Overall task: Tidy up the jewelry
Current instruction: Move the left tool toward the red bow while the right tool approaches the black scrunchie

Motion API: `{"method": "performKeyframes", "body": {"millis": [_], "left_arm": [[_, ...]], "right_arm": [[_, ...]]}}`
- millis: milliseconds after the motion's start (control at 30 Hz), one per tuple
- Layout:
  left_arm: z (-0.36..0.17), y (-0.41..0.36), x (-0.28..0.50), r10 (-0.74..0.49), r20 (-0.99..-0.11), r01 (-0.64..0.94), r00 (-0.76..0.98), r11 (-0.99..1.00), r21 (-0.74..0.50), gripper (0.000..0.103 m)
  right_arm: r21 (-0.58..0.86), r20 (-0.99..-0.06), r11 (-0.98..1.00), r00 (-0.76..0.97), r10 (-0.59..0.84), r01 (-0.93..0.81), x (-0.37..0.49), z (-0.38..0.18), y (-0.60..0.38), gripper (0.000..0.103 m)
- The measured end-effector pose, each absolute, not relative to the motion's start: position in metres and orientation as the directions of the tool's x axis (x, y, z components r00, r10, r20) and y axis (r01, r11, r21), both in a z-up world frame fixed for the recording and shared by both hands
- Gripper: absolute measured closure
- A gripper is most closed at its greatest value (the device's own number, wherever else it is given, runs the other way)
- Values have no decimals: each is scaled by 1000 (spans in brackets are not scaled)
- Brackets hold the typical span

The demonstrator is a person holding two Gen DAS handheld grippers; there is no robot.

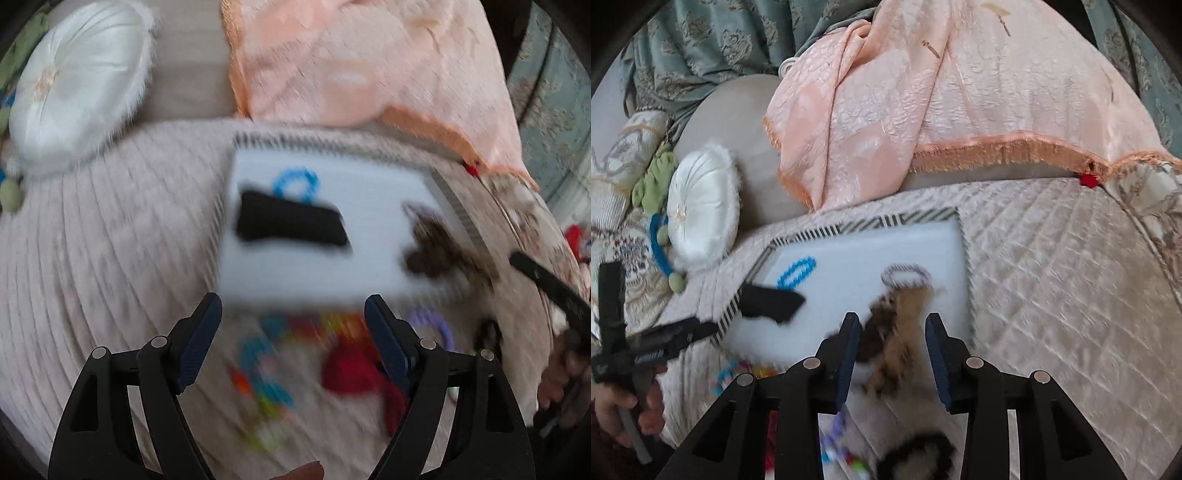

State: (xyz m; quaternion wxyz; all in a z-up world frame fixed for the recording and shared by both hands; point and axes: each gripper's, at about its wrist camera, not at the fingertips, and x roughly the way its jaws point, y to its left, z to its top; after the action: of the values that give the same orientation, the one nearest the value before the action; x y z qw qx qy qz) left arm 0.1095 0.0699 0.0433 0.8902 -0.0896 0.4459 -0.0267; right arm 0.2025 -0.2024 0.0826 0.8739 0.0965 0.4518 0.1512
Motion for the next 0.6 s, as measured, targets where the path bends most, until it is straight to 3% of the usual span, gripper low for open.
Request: {"method": "performKeyframes", "body": {"millis": [167, 367, 600], "left_arm": [[27, 22, 79, -183, -791, 56, 584, 981, -186, 23], [5, 4, 97, -136, -838, 21, 529, 989, -147, 23], [-5, -2, 104, -110, -850, 34, 515, 994, -108, 20]], "right_arm": [[280, -793, 952, 530, 302, -123, 167, 77, -226, 68], [315, -803, 944, 504, 319, -95, 136, 73, -243, 68], [239, -844, 958, 454, 285, -156, 125, 58, -241, 68]]}}
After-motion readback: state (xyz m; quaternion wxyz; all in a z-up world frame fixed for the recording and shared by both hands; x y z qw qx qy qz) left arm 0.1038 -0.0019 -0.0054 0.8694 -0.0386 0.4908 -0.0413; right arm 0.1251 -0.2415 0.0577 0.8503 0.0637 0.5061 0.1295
